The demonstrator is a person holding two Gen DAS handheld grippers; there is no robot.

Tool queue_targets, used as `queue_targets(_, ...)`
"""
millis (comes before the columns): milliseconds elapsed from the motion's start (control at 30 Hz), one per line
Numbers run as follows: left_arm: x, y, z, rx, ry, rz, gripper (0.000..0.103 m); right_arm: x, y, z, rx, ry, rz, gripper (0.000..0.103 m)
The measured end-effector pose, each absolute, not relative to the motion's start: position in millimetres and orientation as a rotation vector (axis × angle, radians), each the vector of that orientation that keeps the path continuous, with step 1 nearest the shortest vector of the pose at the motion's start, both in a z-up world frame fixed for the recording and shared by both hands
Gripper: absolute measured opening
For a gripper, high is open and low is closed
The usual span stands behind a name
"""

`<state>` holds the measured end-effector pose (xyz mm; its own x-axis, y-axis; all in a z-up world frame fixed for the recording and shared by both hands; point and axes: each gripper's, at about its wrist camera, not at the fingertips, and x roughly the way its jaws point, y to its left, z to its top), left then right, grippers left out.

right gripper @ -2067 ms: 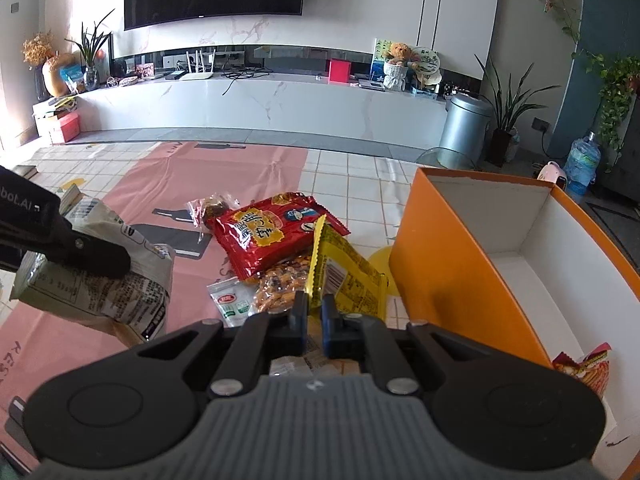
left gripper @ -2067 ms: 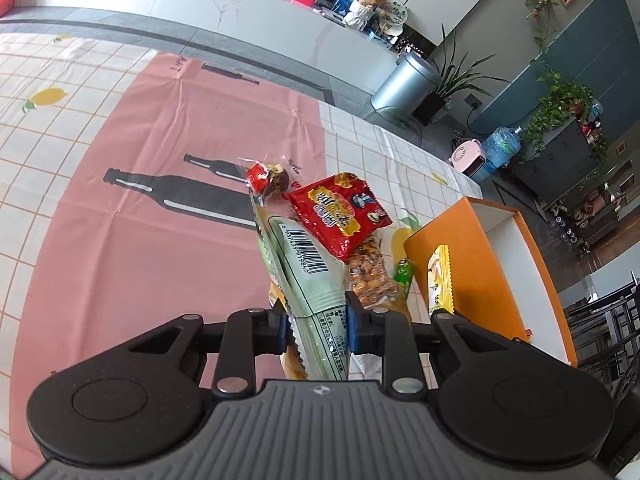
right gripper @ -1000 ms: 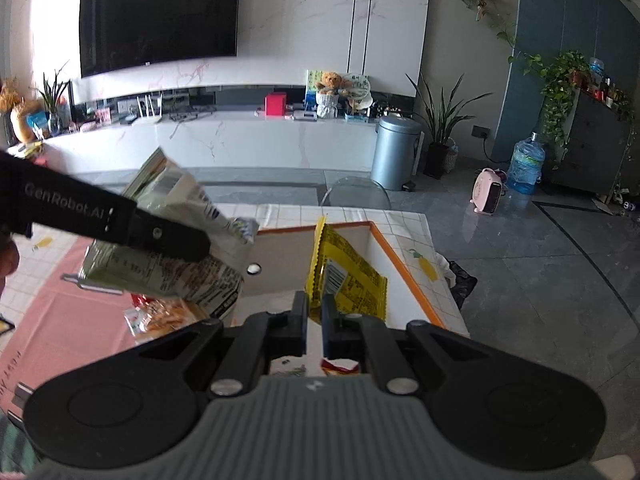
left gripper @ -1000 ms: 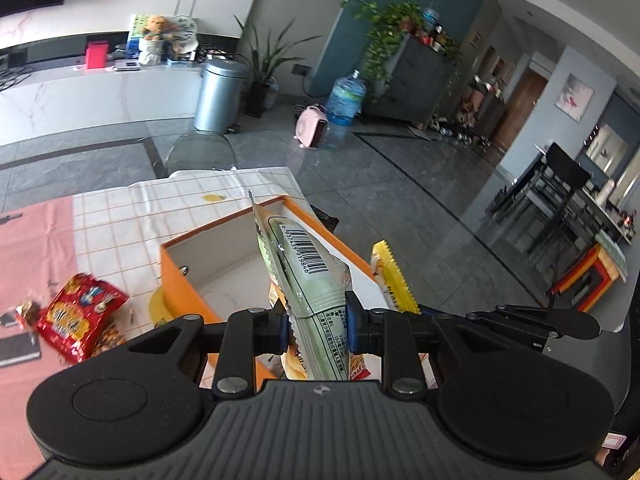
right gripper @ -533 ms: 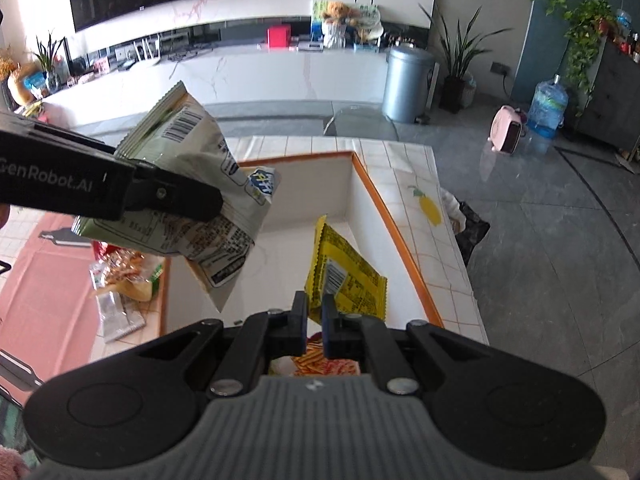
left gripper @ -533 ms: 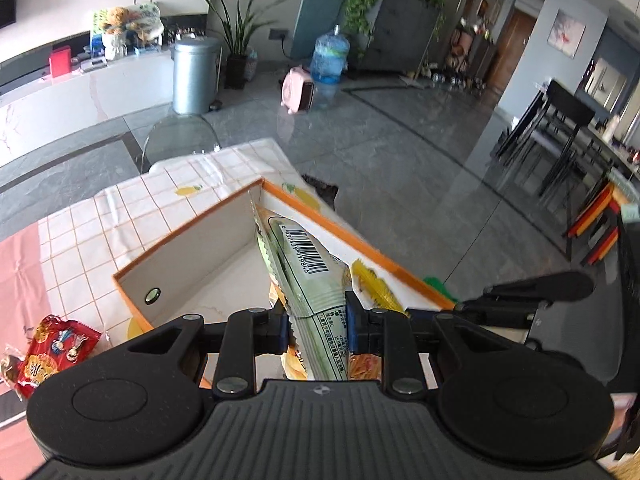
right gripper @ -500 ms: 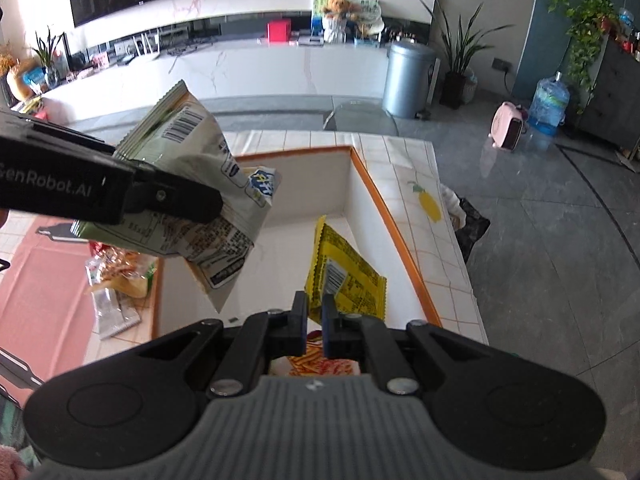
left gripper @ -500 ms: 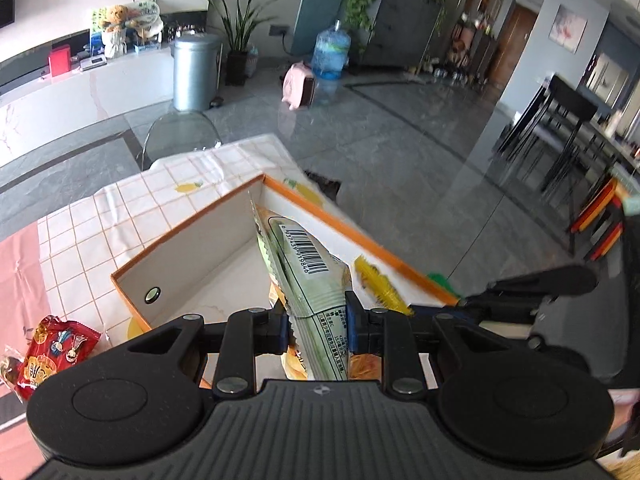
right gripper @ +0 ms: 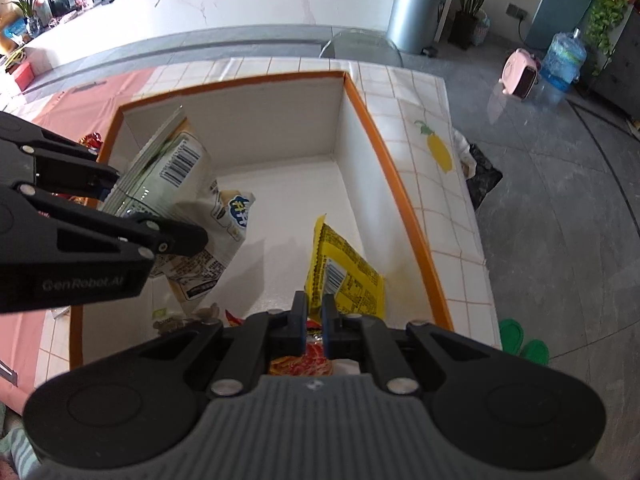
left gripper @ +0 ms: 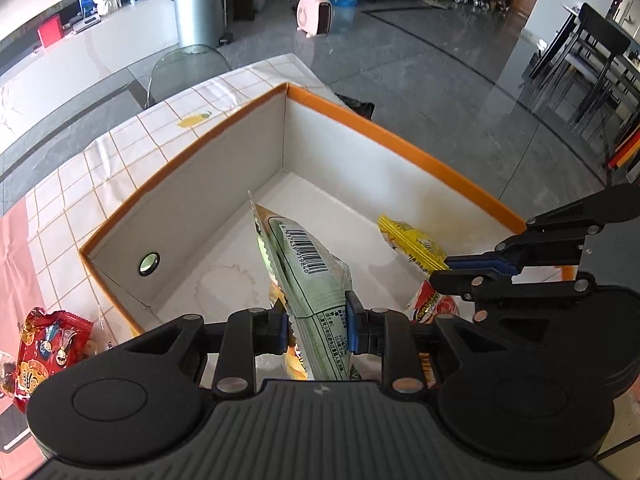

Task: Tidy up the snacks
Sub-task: 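Carry both bags into the orange box and open both tools to release them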

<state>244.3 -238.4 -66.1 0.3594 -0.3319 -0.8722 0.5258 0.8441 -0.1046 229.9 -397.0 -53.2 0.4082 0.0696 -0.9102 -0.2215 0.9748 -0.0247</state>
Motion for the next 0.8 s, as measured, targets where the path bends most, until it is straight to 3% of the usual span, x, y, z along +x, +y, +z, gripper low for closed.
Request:
queue_targets(400, 251.4, -244.3, -84.1, 0.208, 1.223, -0.606, 0.029, 242.2, -396.7, -80.9, -0.098, 1.283, 0.182, 0.003)
queue_targets(667, 246.0, -250.5, -85.6, 0.258, 1.221, -0.611, 0.031, 235.6, -397.6, -82.8, -0.092, 1.325, 0.177, 0.006)
queue_targets(800, 243.7, -251.9, -80.6, 0.273, 1.202, -0.61, 0.045, 235.9, -402.3, -83.8, -0.064, 1.331, 0.169, 0.009)
